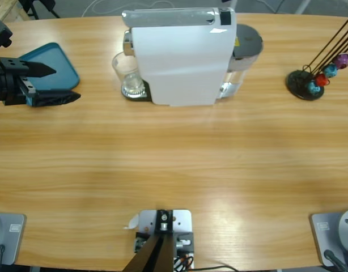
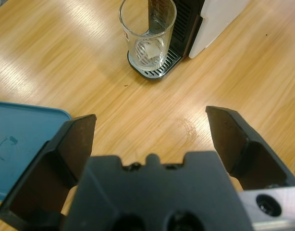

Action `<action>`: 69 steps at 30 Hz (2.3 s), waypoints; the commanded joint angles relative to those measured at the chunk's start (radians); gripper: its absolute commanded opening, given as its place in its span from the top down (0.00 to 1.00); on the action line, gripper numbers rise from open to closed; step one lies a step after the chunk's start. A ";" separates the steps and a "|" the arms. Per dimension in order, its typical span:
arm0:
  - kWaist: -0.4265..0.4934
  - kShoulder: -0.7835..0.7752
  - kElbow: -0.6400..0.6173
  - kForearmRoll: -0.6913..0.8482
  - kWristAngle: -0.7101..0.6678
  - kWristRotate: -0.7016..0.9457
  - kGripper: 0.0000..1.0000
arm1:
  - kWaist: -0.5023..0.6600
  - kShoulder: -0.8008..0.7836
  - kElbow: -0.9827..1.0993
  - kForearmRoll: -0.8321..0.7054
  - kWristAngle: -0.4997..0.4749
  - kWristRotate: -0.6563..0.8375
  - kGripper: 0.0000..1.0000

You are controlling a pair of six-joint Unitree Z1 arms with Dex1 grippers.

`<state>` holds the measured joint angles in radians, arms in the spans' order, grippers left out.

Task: Pour coffee

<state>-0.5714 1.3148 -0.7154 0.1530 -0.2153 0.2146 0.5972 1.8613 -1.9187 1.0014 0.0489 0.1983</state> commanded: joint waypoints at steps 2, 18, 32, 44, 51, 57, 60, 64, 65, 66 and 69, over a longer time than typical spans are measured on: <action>-0.013 0.040 0.036 -0.012 -0.009 -0.004 0.00 | -0.017 0.062 0.001 0.015 -0.018 -0.009 1.00; -0.013 0.038 0.037 -0.013 -0.004 -0.004 0.00 | -0.019 0.064 -0.010 0.022 -0.008 -0.022 1.00; -0.013 0.043 0.040 -0.013 -0.004 -0.004 0.00 | -0.011 0.079 -0.005 0.023 0.005 -0.020 1.00; -0.013 0.041 0.039 -0.021 -0.004 -0.004 0.00 | 0.011 0.007 -0.142 0.064 -0.012 -0.077 0.23; -0.015 0.022 0.040 -0.023 -0.006 -0.006 0.00 | 0.038 0.024 -0.212 0.190 -0.016 -0.013 0.00; -0.016 0.001 0.040 -0.023 -0.003 -0.008 0.00 | 0.041 0.067 -0.215 0.287 -0.013 0.040 0.00; -0.016 -0.005 0.030 -0.023 -0.001 -0.008 0.00 | 0.041 0.064 -0.246 0.318 -0.012 0.042 0.00; -0.018 -0.010 0.040 -0.022 -0.002 -0.008 0.00 | 0.044 0.058 -0.258 0.334 -0.011 0.053 0.00; -0.023 -0.026 0.044 -0.021 -0.001 -0.008 0.00 | 0.046 0.051 -0.258 0.338 -0.011 0.054 0.00; -0.027 -0.045 0.050 -0.021 -0.001 -0.009 0.00 | 0.048 0.044 -0.257 0.344 -0.011 0.055 0.00; -0.031 -0.065 0.059 -0.020 0.002 -0.009 0.00 | 0.049 0.020 -0.251 0.360 -0.014 0.053 0.00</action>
<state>-0.5761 1.3116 -0.7109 0.1410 -0.2153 0.2146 0.6296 1.8931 -2.1701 1.3233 0.0422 0.2391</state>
